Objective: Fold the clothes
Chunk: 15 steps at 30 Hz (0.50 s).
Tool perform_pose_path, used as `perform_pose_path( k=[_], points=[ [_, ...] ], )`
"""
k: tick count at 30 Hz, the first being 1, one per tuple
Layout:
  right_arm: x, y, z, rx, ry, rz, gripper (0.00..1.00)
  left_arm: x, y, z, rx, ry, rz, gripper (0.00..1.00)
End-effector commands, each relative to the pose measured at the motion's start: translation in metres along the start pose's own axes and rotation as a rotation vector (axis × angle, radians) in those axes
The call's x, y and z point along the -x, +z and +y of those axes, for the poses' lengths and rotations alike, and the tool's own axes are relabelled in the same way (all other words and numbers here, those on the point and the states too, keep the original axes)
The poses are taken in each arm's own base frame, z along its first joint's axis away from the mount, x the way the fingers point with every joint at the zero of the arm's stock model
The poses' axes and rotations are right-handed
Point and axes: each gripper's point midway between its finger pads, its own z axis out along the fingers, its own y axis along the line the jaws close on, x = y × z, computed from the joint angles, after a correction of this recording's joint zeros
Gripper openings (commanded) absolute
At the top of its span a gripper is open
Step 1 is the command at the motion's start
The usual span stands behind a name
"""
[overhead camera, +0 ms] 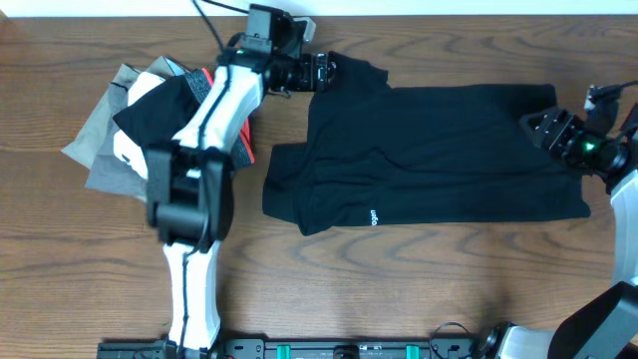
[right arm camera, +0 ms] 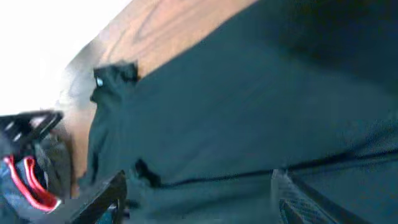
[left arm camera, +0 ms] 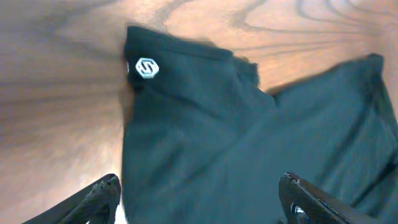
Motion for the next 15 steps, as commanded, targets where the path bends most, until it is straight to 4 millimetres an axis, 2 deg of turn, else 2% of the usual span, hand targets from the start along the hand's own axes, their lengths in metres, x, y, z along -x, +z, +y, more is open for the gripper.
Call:
perform_pose_path(
  k=[1,5,10,15],
  points=[
    [-0.003,-0.002,0.008,0.013,-0.041,0.019,0.71,0.017,0.013,0.007,0.024,0.017,-0.033,0.83],
    [-0.017,-0.003,0.002,-0.017,-0.024,0.071,0.69,0.018,0.036,0.036,0.108,0.036,-0.061,0.84],
    [-0.028,-0.003,-0.005,-0.063,-0.021,0.113,0.68,0.016,0.060,0.051,0.113,0.048,-0.090,0.84],
    [-0.034,-0.001,-0.006,-0.083,-0.040,0.134,0.67,0.011,0.078,0.058,0.105,0.046,-0.099,0.80]
  ],
)
